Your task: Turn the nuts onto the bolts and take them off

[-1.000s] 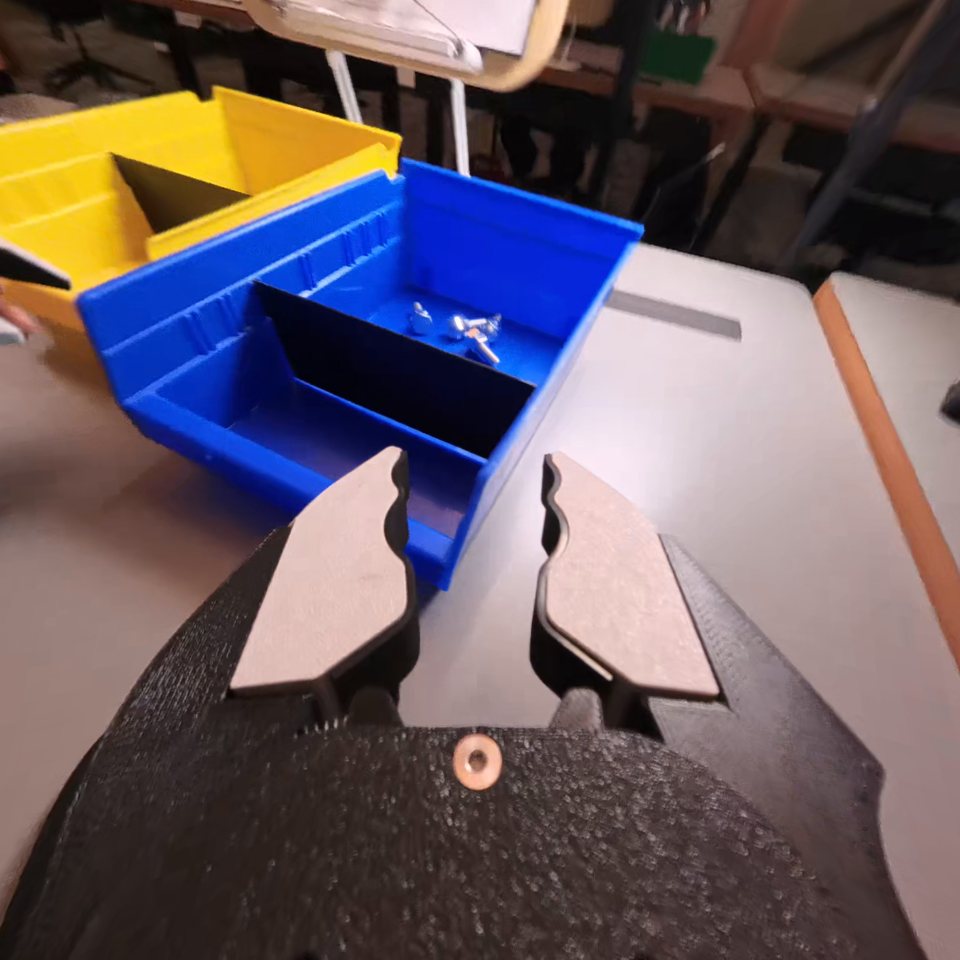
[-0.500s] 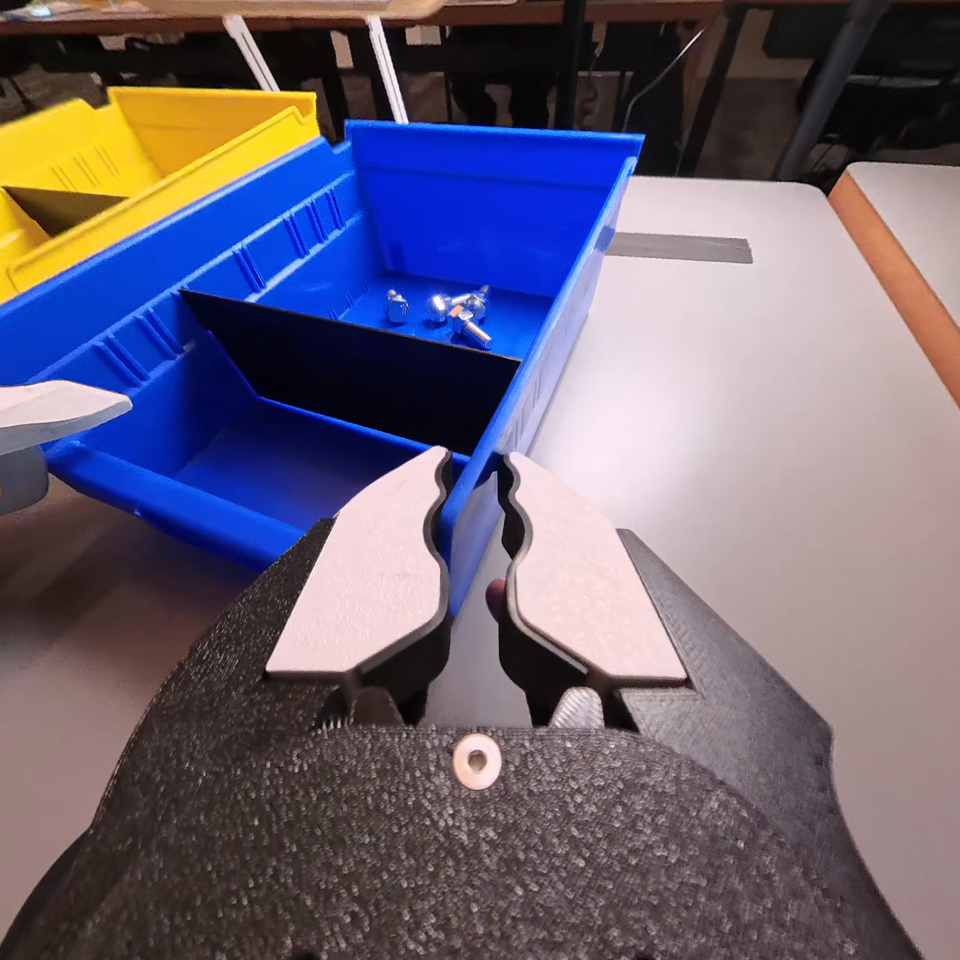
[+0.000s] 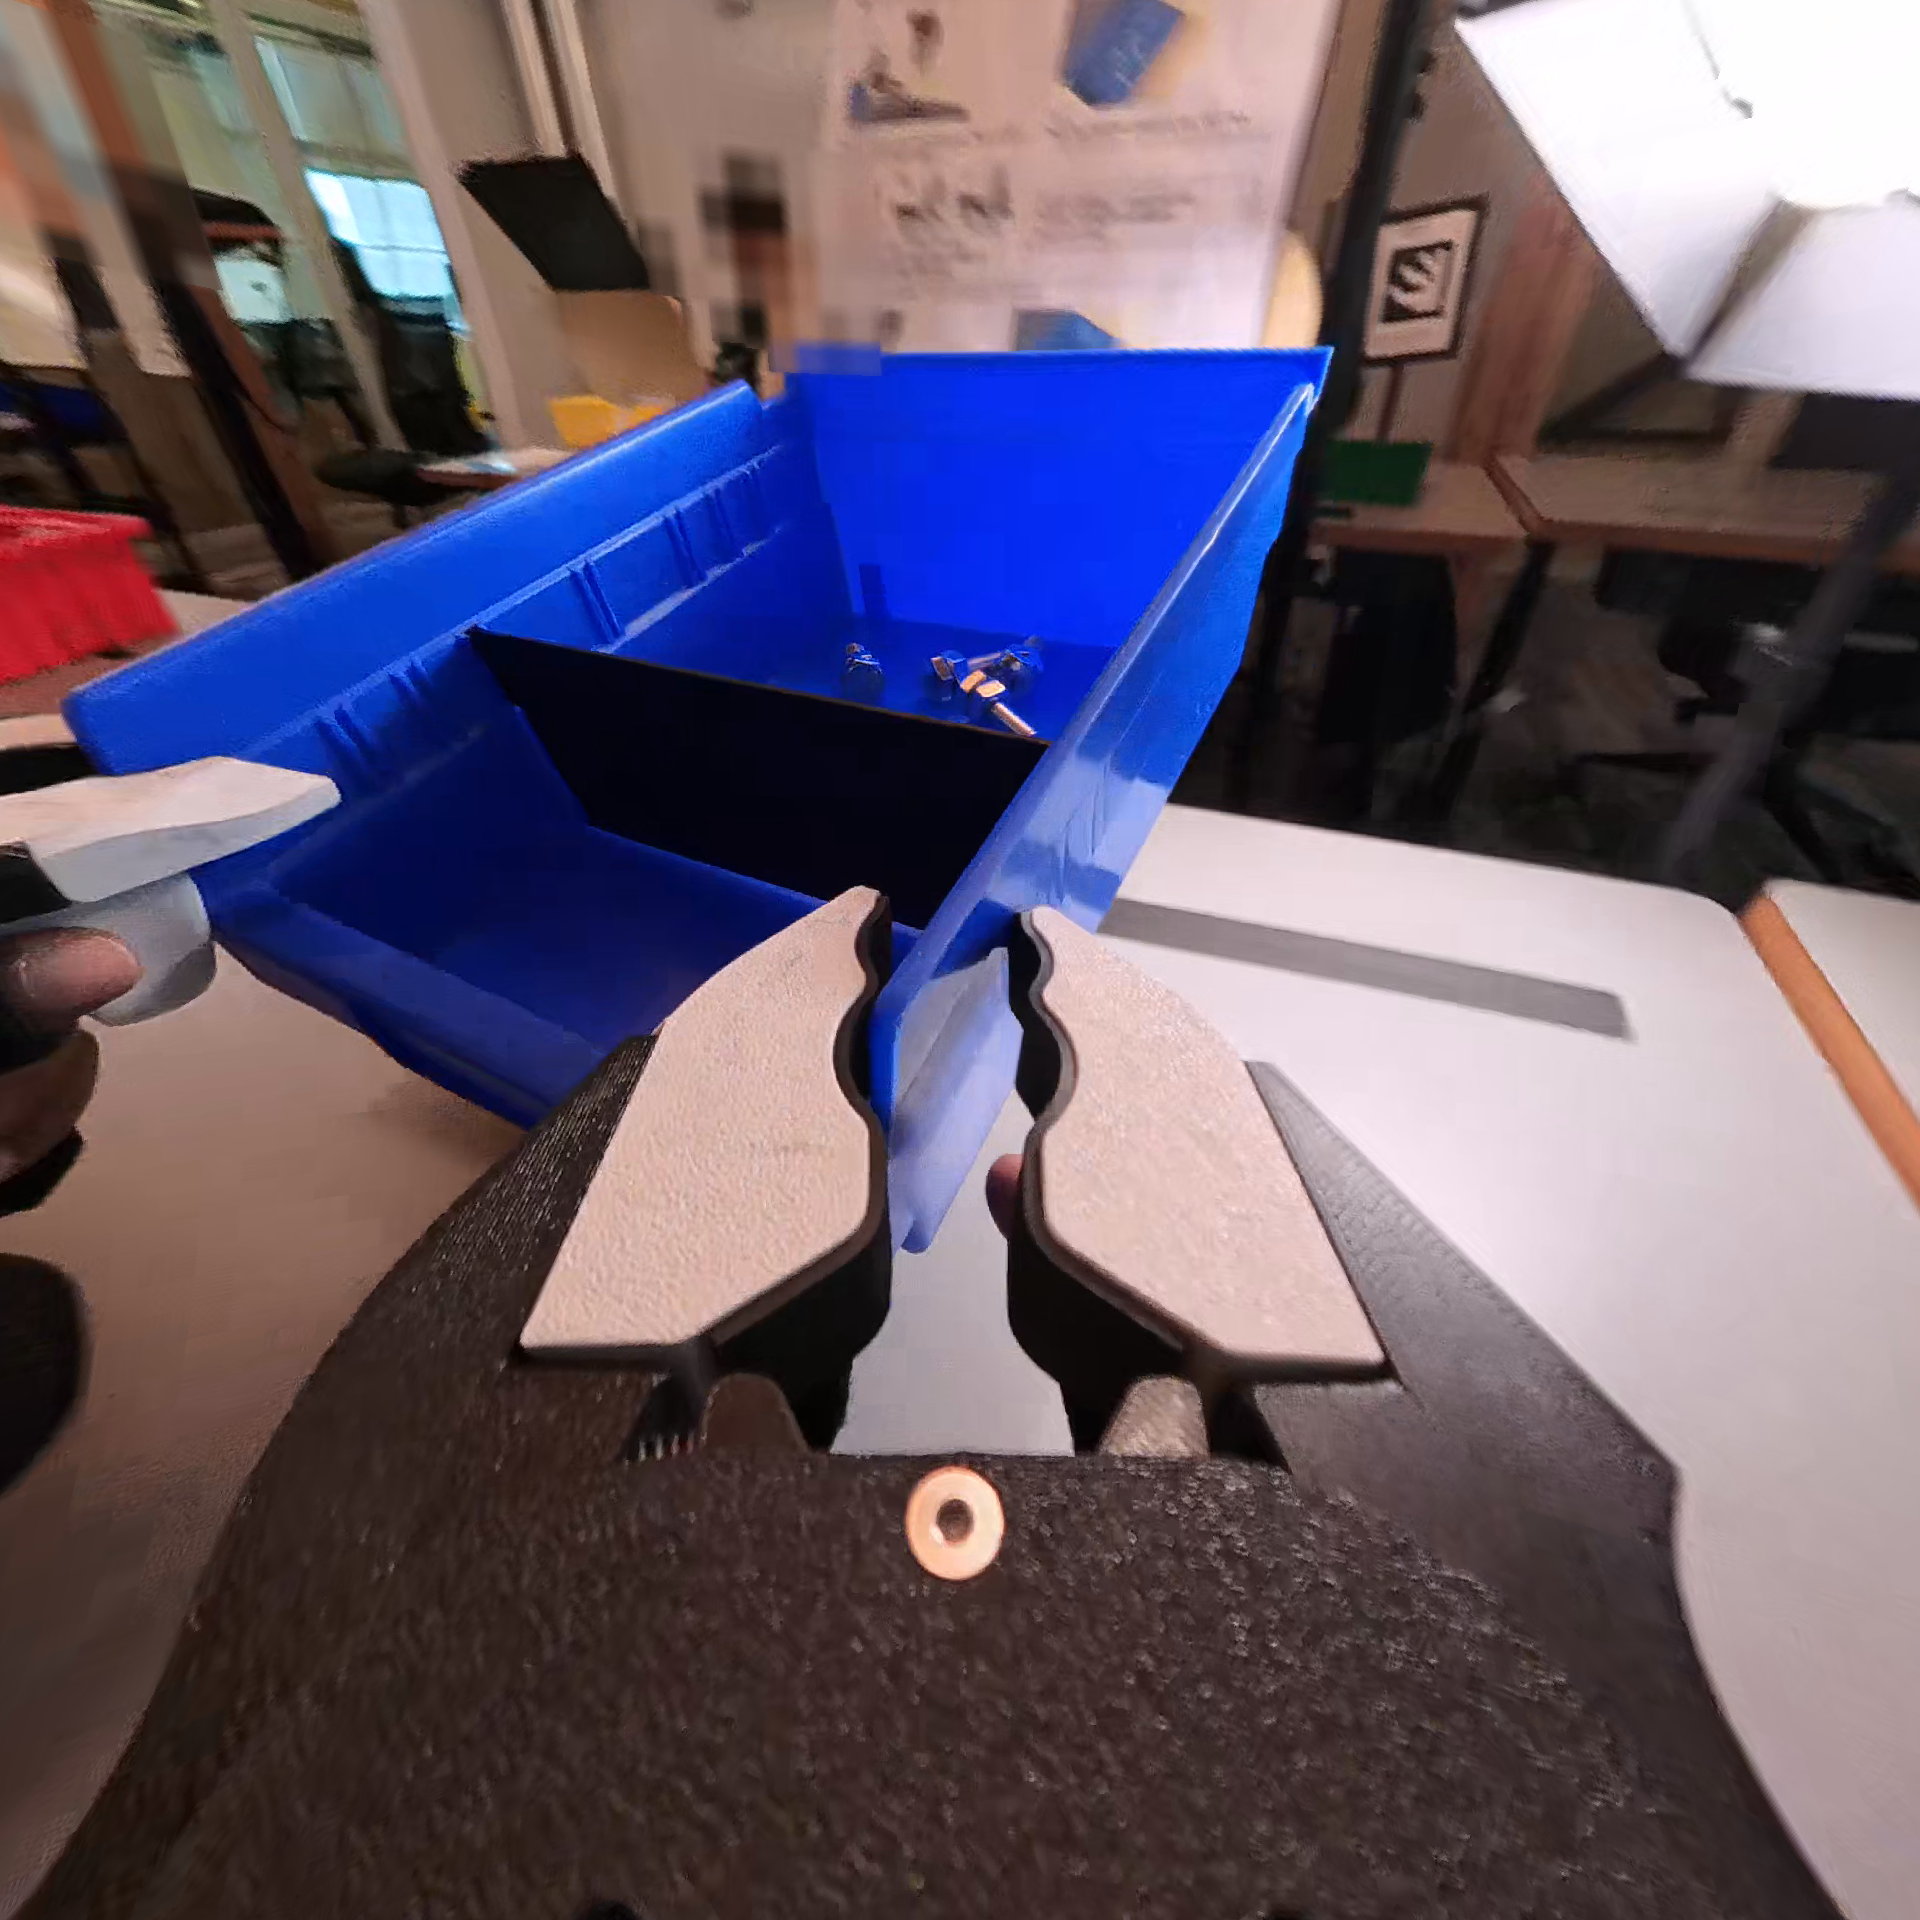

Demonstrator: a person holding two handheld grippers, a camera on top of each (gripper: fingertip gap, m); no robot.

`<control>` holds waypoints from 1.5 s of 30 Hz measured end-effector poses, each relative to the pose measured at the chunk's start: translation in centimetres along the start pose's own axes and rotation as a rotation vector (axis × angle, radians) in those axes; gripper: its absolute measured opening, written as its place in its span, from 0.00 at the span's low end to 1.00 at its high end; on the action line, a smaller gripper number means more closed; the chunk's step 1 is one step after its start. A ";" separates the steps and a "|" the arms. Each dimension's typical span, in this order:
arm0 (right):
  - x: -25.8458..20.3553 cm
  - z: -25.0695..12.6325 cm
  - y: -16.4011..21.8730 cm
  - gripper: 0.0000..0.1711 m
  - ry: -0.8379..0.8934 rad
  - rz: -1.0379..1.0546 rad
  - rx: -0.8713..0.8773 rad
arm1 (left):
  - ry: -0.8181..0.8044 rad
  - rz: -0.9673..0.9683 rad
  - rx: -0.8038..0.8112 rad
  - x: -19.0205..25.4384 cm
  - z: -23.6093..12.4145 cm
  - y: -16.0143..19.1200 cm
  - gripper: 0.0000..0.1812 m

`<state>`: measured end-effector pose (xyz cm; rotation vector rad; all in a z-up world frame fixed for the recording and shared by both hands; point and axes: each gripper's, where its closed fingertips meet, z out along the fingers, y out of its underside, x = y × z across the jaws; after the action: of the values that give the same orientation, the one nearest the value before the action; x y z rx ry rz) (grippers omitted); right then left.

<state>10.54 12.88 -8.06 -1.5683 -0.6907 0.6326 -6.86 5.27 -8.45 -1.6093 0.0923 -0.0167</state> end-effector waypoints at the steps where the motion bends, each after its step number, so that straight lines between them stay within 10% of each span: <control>1: -1.8 1.0 -1.0 0.13 -0.043 -0.002 0.010 | -0.031 -0.011 0.015 -1.8 -1.3 -0.9 0.10; 9: -17.5 10.6 -2.0 0.13 -0.379 0.061 -0.038 | -0.323 -0.023 0.011 -15.0 -12.4 -1.7 0.10; 20: -31.5 17.9 7.6 0.14 -0.560 0.115 -0.217 | -0.488 -0.101 -0.117 -25.8 -19.8 8.4 0.08; 31: -31.6 19.9 13.5 0.18 -0.558 -0.062 -0.289 | -0.410 -0.126 -0.200 -27.2 -18.1 16.4 0.11; 36: -27.8 17.2 11.8 0.31 -0.658 -0.204 -0.350 | -0.368 0.076 -0.172 -26.1 -19.0 11.7 0.17; 45: -20.8 17.4 19.7 0.31 -0.608 -0.798 -0.808 | 0.082 0.454 -0.826 -17.5 -12.2 18.4 0.33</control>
<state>-14.87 7.63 -29.33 -1.5922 -2.0927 0.1958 -26.00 -6.32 -25.48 -2.3736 0.5874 0.3465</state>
